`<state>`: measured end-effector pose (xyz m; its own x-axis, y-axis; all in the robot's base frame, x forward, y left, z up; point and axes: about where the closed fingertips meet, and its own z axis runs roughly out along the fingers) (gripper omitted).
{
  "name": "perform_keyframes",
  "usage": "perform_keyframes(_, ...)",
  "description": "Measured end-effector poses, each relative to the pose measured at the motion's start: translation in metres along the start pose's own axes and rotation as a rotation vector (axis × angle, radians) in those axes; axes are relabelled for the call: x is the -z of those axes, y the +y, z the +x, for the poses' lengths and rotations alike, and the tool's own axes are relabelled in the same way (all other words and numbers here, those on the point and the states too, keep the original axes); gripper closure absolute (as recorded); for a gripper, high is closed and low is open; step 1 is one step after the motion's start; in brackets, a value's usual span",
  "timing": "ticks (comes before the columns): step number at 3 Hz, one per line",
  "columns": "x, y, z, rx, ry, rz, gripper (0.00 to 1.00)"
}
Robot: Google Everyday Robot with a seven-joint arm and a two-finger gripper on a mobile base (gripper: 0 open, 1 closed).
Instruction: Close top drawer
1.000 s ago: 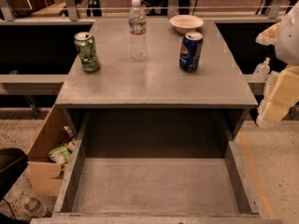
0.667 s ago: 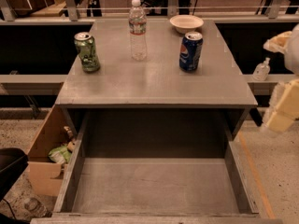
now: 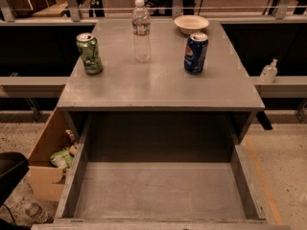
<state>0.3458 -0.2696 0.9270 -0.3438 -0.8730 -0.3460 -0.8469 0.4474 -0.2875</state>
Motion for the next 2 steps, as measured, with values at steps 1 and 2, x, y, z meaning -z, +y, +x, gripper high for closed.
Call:
perform_keyframes(1, -0.026, 0.052, 0.040, -0.139, -0.074, -0.025, 0.24)
perform_keyframes(2, -0.050, 0.103, 0.060, -0.229, -0.129, -0.045, 0.46)
